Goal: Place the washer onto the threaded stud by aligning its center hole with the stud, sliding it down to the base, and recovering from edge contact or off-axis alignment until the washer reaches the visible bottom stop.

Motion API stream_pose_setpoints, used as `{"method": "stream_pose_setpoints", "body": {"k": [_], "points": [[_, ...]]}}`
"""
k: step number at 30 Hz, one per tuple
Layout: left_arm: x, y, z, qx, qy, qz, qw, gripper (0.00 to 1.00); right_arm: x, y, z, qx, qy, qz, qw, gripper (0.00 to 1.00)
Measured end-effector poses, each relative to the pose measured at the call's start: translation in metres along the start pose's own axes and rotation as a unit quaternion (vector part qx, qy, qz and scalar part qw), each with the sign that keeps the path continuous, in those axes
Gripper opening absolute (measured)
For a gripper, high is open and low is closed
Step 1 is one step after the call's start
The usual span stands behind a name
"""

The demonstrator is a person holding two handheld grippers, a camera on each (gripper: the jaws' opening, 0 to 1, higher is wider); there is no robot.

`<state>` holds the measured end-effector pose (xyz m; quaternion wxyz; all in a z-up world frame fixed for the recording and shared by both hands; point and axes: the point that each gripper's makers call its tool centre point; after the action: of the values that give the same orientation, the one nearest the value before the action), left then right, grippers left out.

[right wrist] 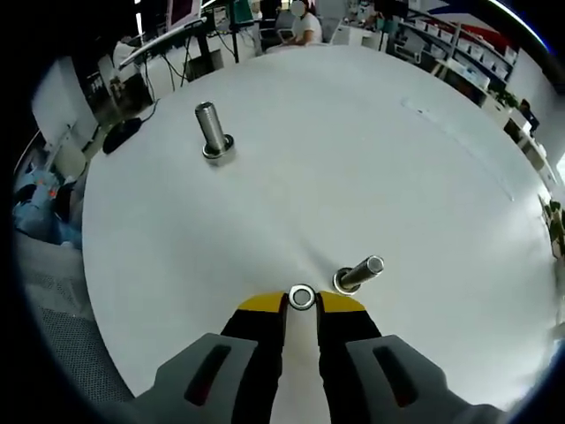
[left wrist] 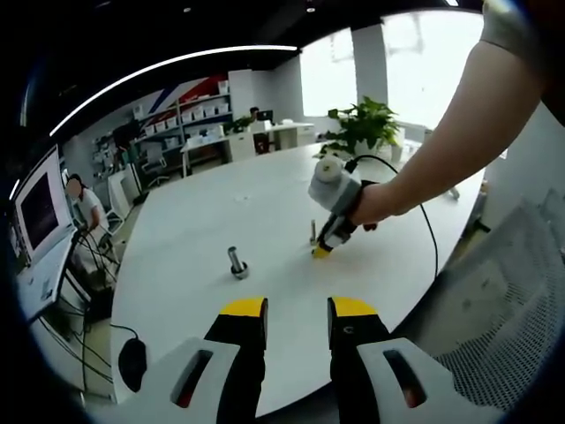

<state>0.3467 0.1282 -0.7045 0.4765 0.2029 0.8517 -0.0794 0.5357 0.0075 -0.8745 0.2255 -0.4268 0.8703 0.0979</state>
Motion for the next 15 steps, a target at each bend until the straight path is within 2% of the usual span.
{"method": "stream_pose_setpoints", "body": {"k": [7,10,15], "points": [[0.0001,-0.0003,0.0004,0.001,0.001,0.001,1.0000,0.25,-0.0001,-0.0013,0.0013,-0.002,0.003,-0.001,1.0000,0.14],[0.0004,-0.0001,0.0005,0.001,0.002,0.000,1.0000,0.25,-0.0001,-0.0026,0.0009,-0.006,-0.002,0.020,0.9998,0.14],[0.0007,0.0004,0.0005,0.000,0.002,0.000,1.0000,0.25,-0.0005,-0.0009,0.0008,-0.001,-0.003,0.005,1.0000,0.14]]}}
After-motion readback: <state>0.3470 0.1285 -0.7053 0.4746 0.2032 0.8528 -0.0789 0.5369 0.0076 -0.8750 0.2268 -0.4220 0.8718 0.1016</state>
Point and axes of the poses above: the point that each gripper's makers call its tool centre point, and the gripper's own axes: z roughly forward along the fingers, y roughly to its left, x roughly out of its underside, and after that the axes turned 1 degree about y, right-handed
